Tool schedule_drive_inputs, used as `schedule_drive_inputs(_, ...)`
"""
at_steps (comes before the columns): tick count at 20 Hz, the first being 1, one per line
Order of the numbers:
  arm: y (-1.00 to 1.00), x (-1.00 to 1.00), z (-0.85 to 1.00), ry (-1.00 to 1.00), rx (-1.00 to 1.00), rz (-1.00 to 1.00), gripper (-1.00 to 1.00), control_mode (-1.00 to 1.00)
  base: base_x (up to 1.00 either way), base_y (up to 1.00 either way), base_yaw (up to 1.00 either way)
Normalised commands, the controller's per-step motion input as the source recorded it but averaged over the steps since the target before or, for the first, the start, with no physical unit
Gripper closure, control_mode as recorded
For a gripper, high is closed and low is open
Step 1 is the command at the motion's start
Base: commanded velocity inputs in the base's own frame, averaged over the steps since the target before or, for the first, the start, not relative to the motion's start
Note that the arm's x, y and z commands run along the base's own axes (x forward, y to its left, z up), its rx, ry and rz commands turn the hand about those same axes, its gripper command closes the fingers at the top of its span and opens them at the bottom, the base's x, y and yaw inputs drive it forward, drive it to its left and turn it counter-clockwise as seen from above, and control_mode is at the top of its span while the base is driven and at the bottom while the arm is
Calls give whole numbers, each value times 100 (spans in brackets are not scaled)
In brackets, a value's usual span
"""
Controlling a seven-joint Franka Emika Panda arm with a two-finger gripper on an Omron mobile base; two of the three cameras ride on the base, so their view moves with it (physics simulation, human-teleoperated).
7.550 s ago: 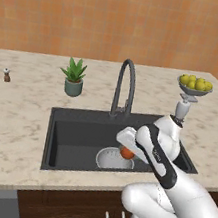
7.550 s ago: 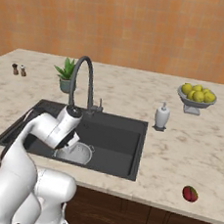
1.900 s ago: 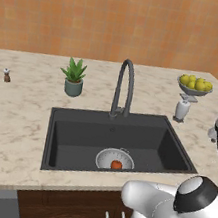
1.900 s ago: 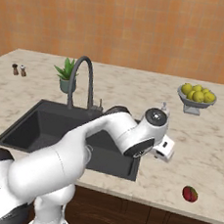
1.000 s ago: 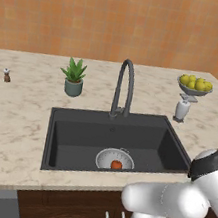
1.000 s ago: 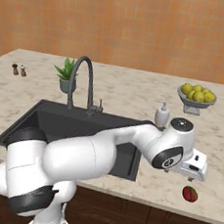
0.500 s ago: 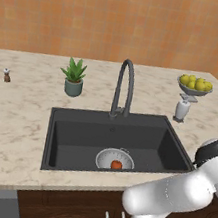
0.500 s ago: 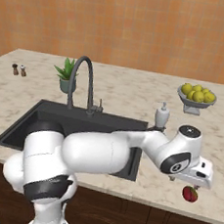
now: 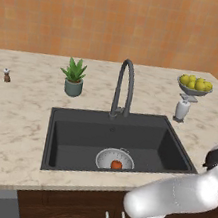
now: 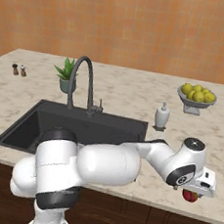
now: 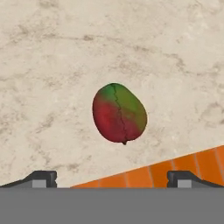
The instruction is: Put the colander in the sink, put the orange, mango in the colander, and turn on the sink faucet and pour water over the colander.
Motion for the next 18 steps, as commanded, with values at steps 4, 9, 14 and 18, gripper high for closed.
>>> schedule_drive_inputs(4,-13,7,-28,0,0,6,-100,-100,0,0,0)
schedule_drive_inputs(9,-8,16,-26,0,0,5,-100,-100,0,0,0)
schedule_drive_inputs(14,-18,12,-28,0,0,4,-100,-100,0,0,0)
schedule_drive_inputs(18,-5,18,-25,0,0,4,-100,-100,0,0,0)
